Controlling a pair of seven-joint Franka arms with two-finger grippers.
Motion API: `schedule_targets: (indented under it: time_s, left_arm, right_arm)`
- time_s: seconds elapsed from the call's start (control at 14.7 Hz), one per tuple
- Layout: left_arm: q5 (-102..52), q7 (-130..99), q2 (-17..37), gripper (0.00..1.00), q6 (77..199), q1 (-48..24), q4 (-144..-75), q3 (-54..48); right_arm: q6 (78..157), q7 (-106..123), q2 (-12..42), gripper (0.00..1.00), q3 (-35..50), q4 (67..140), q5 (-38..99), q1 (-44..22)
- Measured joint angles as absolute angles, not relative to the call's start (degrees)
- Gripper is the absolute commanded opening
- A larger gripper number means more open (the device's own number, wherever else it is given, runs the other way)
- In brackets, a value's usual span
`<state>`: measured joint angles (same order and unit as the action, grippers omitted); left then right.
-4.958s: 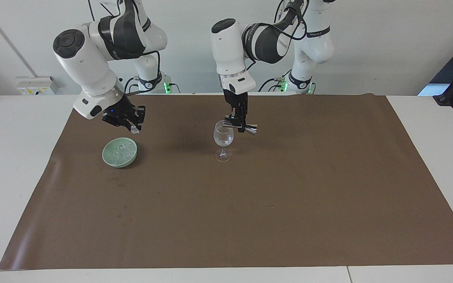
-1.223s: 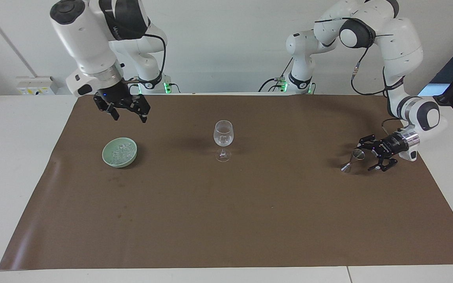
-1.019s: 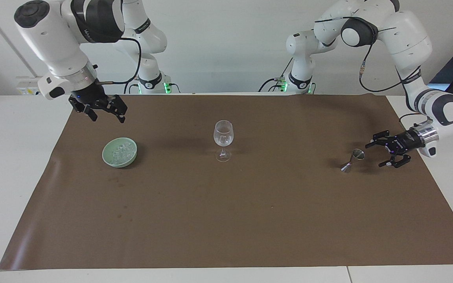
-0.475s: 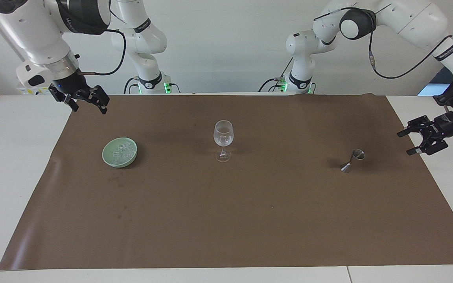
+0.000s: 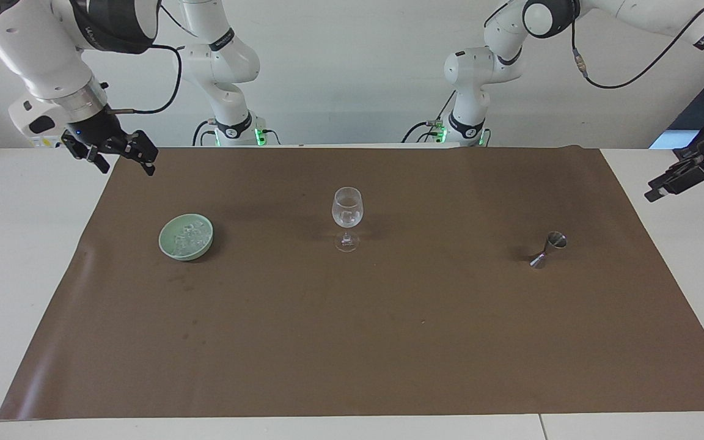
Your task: Pour wine and add ice with both arms
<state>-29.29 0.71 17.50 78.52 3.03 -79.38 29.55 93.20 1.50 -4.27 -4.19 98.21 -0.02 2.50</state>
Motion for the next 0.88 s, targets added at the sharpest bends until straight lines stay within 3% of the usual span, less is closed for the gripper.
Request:
schedule_targets:
  time_s: [0.34, 0.68, 0.88]
  left_arm:
    - [-16.9, 6.8, 12.6, 1.00, 81.4, -1.2, -79.3, 24.2]
    - [-4.7, 6.8, 8.0, 1.00, 82.3, 1.8, -79.7, 6.3]
    - [-3.7, 6.8, 6.0, 1.00, 82.3, 2.9, -80.9, 1.7]
  right_arm:
    - [93.6, 1.5, -4.3, 1.00, -4.1, 95.9, 0.0, 2.5]
    - [94.2, 0.5, -2.7, 1.00, -3.5, 95.8, 0.0, 2.7]
    - [94.1, 0.3, -1.6, 1.00, -3.1, 95.4, 0.0, 2.7]
